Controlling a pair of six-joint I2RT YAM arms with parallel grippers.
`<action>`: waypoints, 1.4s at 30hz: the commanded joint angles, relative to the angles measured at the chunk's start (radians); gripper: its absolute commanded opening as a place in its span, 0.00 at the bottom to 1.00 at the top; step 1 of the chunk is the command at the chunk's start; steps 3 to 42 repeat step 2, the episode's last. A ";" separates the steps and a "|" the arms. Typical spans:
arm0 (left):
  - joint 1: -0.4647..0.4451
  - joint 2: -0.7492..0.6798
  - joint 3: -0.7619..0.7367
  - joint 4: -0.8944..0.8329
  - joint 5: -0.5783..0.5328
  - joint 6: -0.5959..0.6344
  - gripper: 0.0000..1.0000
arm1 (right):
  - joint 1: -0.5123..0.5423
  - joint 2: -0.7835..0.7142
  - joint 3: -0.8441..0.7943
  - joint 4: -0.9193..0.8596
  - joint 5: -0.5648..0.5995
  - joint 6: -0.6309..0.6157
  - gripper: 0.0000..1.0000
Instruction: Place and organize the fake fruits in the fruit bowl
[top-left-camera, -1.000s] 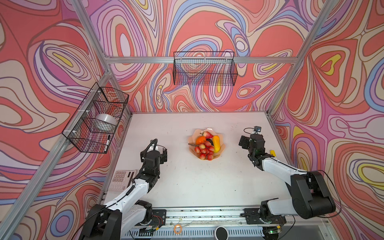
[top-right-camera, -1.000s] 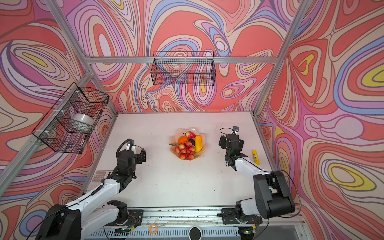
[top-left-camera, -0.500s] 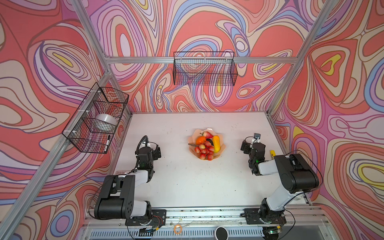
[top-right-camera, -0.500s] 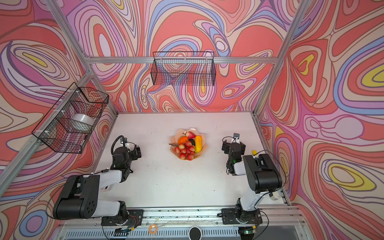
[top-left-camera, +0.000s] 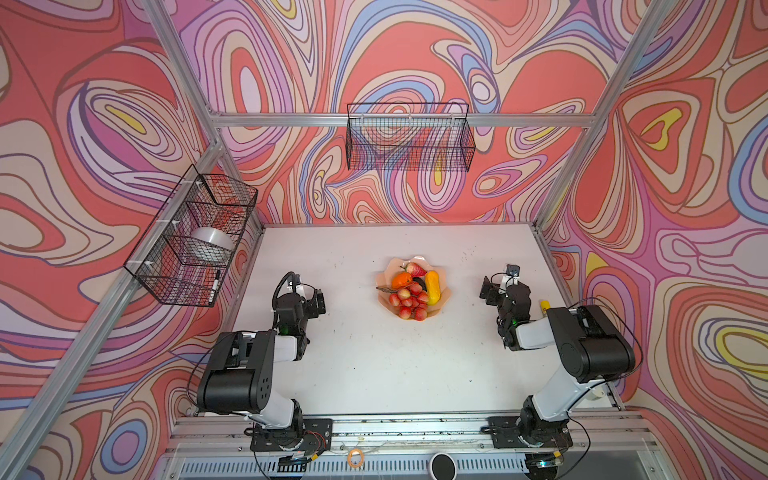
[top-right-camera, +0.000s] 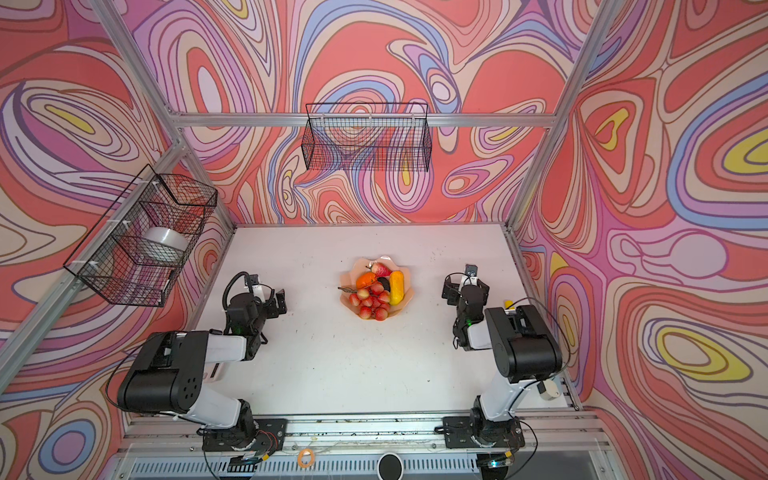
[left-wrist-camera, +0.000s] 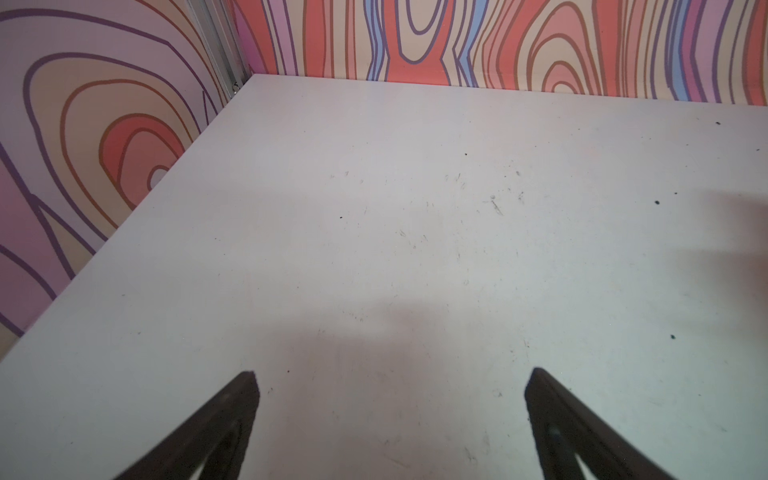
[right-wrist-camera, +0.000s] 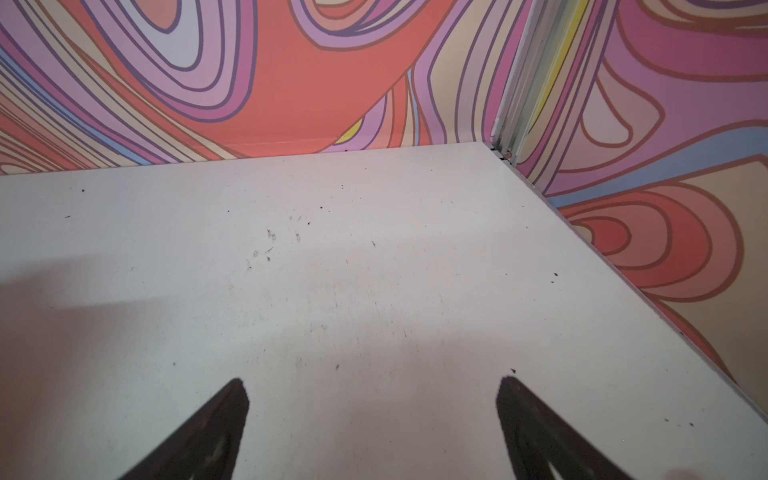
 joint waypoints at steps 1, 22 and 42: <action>-0.009 0.008 -0.020 0.095 -0.022 0.002 1.00 | -0.022 -0.006 0.007 0.001 -0.092 -0.021 0.98; -0.009 0.007 -0.004 0.065 -0.014 0.008 1.00 | -0.021 -0.009 -0.008 0.030 -0.127 -0.036 0.98; -0.009 0.007 -0.004 0.065 -0.014 0.008 1.00 | -0.021 -0.009 -0.008 0.030 -0.127 -0.036 0.98</action>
